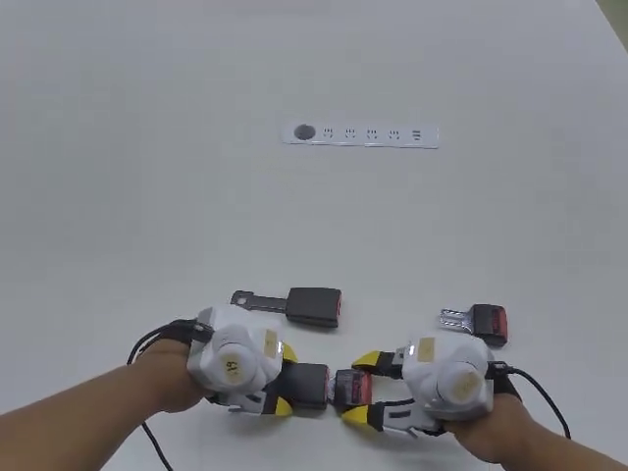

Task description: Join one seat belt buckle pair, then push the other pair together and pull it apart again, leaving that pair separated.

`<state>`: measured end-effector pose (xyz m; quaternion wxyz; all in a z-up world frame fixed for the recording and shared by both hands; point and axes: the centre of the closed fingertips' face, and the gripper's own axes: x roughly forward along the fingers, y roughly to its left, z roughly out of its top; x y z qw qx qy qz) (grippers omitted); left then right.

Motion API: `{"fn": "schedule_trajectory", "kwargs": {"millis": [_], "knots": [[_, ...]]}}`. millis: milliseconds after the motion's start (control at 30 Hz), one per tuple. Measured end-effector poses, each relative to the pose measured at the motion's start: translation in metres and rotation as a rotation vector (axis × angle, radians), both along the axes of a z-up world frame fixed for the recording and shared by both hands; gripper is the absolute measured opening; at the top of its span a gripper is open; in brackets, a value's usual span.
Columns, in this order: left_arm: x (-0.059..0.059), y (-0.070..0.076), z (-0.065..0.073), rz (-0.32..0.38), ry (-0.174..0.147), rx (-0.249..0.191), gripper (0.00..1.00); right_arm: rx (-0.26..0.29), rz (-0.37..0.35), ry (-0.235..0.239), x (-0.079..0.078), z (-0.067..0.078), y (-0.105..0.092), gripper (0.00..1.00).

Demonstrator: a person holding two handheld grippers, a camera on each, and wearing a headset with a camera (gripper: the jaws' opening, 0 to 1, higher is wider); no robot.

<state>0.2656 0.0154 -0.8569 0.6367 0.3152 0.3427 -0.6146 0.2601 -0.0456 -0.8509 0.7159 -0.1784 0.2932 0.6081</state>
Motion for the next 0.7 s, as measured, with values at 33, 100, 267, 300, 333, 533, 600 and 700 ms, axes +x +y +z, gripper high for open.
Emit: {"fn": "schedule_trajectory", "kwargs": {"millis": [33,100,267,300,333,533,600,700], "knots": [[0.0002,0.0004,0.0001,0.003,0.001,-0.006,0.33,0.006,-0.004,0.004,0.0014,-0.0002,0.0003,0.36],[0.0000,-0.0005,0.0008,-0.001,-0.001,-0.012,0.33,0.007,-0.002,0.004,0.0014,0.0000,0.0002,0.36],[-0.0005,-0.0004,0.0020,-0.012,0.003,-0.032,0.33,0.003,0.023,-0.012,0.0015,-0.0006,-0.0010,0.35],[-0.0005,-0.0005,0.0021,-0.014,0.003,-0.034,0.33,0.003,0.028,-0.014,0.0020,-0.0007,0.0000,0.35],[-0.0004,-0.0002,0.0018,-0.015,0.003,-0.037,0.33,0.001,0.034,-0.020,0.0015,-0.0008,-0.0002,0.35],[-0.0002,0.0007,0.0014,-0.014,0.009,-0.066,0.33,0.005,0.042,-0.044,0.0014,-0.0012,-0.0008,0.35],[-0.0002,0.0008,0.0015,-0.012,0.010,-0.074,0.33,0.010,0.039,-0.048,0.0016,-0.0006,-0.0008,0.35],[-0.0003,-0.0001,0.0031,0.011,0.033,-0.100,0.33,0.024,0.031,-0.037,0.0030,-0.0019,-0.0005,0.35]]}}
